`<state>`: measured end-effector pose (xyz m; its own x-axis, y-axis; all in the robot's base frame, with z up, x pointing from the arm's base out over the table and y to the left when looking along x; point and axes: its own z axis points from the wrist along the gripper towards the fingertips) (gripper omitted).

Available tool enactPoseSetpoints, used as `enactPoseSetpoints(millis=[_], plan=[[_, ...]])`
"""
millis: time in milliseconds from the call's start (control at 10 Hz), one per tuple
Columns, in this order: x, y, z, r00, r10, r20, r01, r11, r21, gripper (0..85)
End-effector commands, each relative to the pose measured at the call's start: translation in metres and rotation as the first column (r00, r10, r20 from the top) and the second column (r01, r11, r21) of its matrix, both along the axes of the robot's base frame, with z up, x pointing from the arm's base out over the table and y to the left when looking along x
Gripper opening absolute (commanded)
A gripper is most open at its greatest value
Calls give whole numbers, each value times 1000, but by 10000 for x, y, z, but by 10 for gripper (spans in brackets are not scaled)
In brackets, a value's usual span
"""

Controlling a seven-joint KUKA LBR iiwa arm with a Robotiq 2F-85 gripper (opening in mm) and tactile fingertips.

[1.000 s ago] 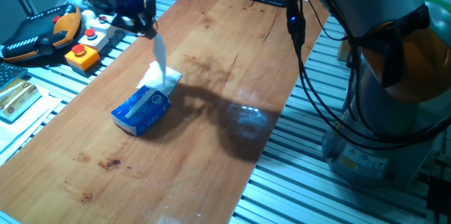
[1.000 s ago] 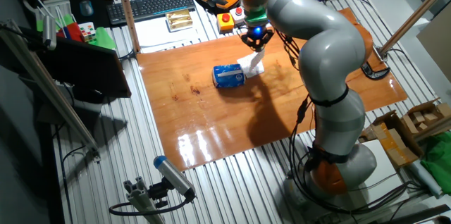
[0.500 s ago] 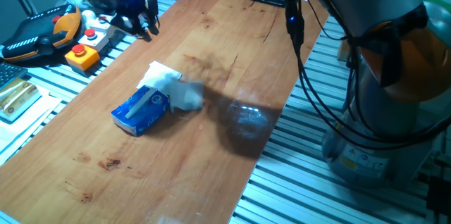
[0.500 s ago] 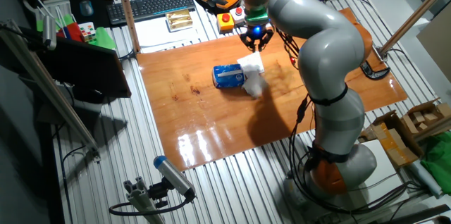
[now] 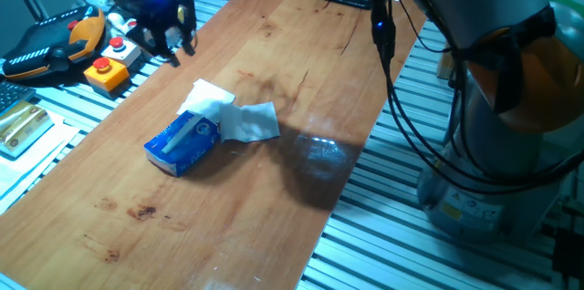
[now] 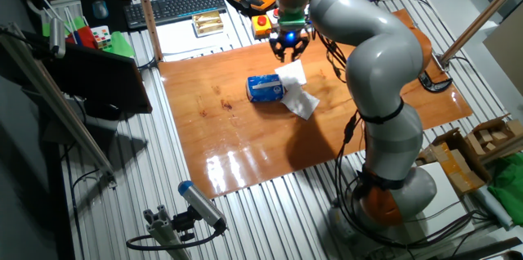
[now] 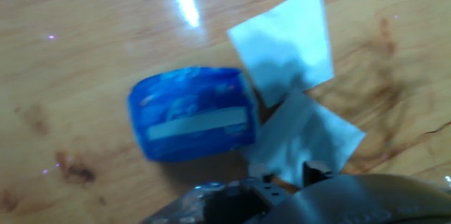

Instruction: Pull out a napkin

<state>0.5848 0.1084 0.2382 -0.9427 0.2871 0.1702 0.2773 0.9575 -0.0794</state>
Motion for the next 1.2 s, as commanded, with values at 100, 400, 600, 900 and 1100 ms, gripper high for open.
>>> enactPoseSetpoints(millis=[100, 400, 600, 900, 1100], plan=[[-48, 35, 28, 1000, 21, 7, -21, 1000, 7, 7], [-144, 53, 68, 993, 111, 48, -110, 994, -6, 7], [-250, 20, 110, 980, 185, 71, -182, 982, -38, 7], [-347, 25, 121, 957, 263, 119, -258, 965, -54, 7], [-326, 10, 110, 952, 277, 133, -272, 961, -55, 7]])
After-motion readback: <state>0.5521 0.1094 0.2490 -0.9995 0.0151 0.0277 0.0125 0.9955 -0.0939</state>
